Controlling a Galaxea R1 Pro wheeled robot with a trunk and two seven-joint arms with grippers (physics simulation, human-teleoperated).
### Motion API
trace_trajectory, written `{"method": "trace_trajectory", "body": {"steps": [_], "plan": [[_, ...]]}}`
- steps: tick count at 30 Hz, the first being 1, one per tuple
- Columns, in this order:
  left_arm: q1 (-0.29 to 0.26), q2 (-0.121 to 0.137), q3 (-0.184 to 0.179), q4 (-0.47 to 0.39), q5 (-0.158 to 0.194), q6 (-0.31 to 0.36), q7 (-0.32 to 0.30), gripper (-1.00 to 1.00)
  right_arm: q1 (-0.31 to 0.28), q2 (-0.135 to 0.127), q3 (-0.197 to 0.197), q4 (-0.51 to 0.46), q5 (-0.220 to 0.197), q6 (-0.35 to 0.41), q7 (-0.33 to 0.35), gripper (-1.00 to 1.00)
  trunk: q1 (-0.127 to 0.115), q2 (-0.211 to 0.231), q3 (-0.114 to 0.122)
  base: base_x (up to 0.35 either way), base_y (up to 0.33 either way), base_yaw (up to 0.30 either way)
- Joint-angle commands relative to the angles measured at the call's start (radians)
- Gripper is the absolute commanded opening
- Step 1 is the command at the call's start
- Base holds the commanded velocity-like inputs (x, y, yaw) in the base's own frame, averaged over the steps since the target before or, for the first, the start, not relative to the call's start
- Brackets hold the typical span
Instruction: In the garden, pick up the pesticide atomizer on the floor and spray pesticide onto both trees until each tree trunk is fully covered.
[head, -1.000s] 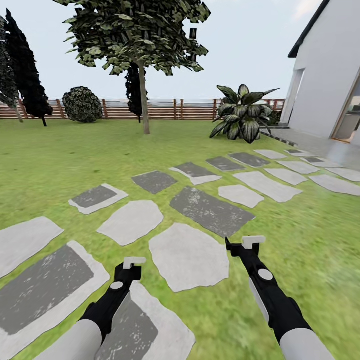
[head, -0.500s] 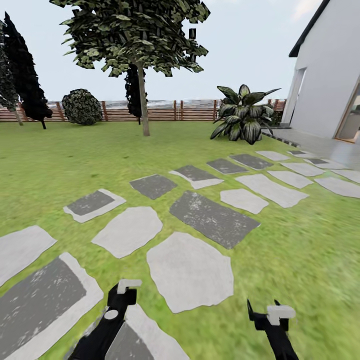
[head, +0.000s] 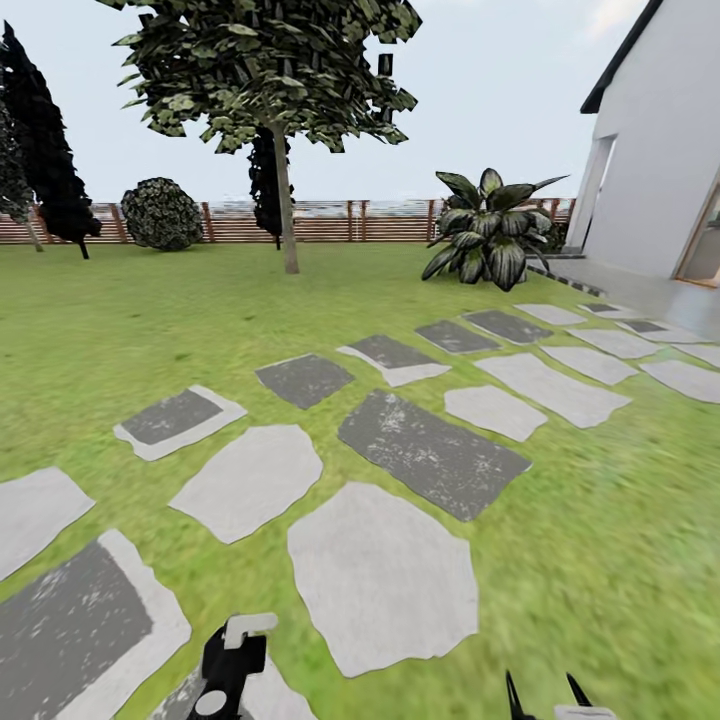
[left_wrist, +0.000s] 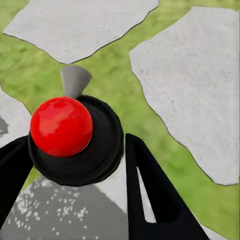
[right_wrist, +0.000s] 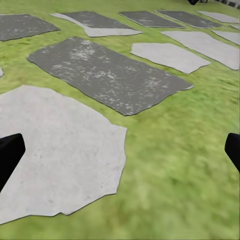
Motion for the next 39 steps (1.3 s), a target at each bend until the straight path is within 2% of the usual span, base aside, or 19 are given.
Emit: {"method": "trace_trajectory", "body": {"steps": [1, 4, 7, 14, 19, 22, 23, 26, 39], "plan": [[-0.001, 0.001, 0.0, -0.006, 0.0, 0.0, 0.0, -1.0, 0.0, 0.0, 0.0, 0.0, 0.0, 0.0, 0.0, 1.0, 0.0, 0.0, 0.0, 0.338, 0.0, 0.0], [-0.005, 0.004, 0.005, -0.084, 0.001, 0.002, -0.001, -1.0, 0.0, 0.0, 0.001, 0.002, 0.0, 0.0, 0.0, 1.0, 0.0, 0.0, 0.0, 0.338, 0.0, 0.0], [-0.004, -0.001, 0.051, -0.159, 0.002, 0.004, -0.003, -1.0, 0.0, 0.0, 0.001, 0.003, 0.0, 0.0, 0.0, 1.0, 0.0, 0.0, 0.0, 0.338, 0.0, 0.0], [-0.002, 0.0, 0.063, -0.176, 0.0, 0.008, -0.006, -1.0, 0.0, 0.0, 0.001, 0.004, 0.001, 0.0, 0.0, 1.0, 0.0, 0.0, -0.004, 0.338, 0.0, 0.094], [-0.002, -0.003, 0.055, -0.189, -0.009, 0.009, -0.007, -1.0, 0.0, 0.001, 0.004, 0.035, 0.002, 0.0, 0.0, 1.0, 0.0, 0.0, -0.01, 0.338, 0.0, 0.172], [0.001, -0.005, 0.055, -0.241, -0.007, -0.004, -0.014, -1.0, 0.0, 0.002, 0.004, 0.04, 0.003, -0.001, 0.0, 1.0, 0.0, 0.0, -0.014, 0.338, 0.0, 0.173], [0.048, -0.002, 0.015, -0.302, -0.01, -0.051, -0.02, -1.0, 0.0, 0.002, 0.004, 0.042, 0.003, -0.002, 0.001, 1.0, 0.0, 0.0, -0.016, 0.338, 0.0, 0.173], [0.076, 0.003, -0.028, -0.342, -0.012, -0.078, -0.019, -1.0, 0.0, 0.002, 0.006, 0.042, 0.003, -0.003, 0.001, 1.0, 0.0, 0.0, -0.02, 0.338, 0.0, 0.173], [0.08, -0.003, -0.032, -0.35, -0.011, -0.075, -0.016, -1.0, 0.0, 0.003, 0.006, 0.043, 0.002, -0.001, 0.001, 1.0, 0.0, 0.0, -0.036, 0.339, 0.0, 0.176]]}}
